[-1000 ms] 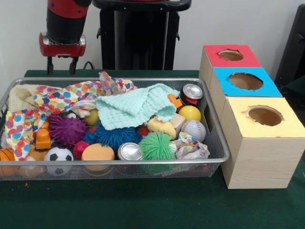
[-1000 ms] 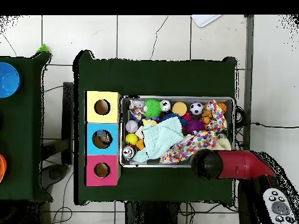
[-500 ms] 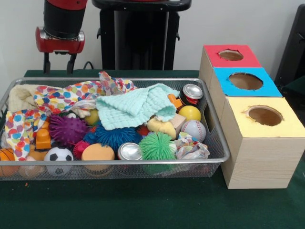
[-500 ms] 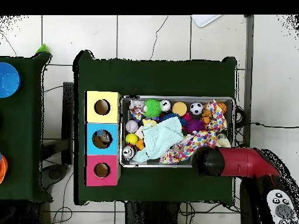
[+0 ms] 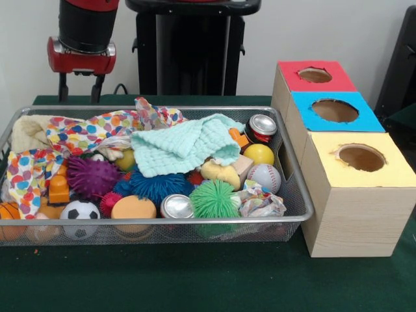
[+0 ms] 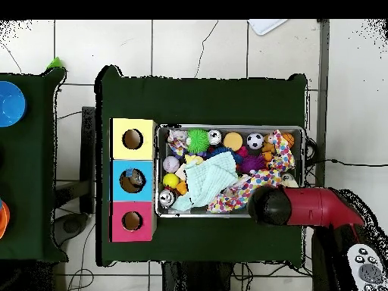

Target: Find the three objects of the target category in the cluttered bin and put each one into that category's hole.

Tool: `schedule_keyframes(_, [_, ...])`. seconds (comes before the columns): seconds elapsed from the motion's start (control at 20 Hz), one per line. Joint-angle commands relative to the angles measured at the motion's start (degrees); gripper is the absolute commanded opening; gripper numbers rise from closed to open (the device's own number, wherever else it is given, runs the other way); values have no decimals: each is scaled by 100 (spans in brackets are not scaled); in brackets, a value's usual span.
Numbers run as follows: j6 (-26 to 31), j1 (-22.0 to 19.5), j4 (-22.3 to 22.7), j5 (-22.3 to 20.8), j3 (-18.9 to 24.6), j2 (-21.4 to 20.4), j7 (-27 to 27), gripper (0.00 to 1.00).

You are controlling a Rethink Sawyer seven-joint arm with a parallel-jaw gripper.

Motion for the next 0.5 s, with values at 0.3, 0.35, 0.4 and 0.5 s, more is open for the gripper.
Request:
schedule_keyframes(0.3, [375, -177, -313, -139, 531, 230, -741, 100])
schedule_keyframes(0.35, [380, -195, -317, -146, 540, 231, -758, 100])
schedule_keyframes(0.4, [394, -210, -326, -159, 553, 228, -785, 100])
schedule_keyframes(0.5, [411, -242, -371, -190, 573, 233, -837, 100])
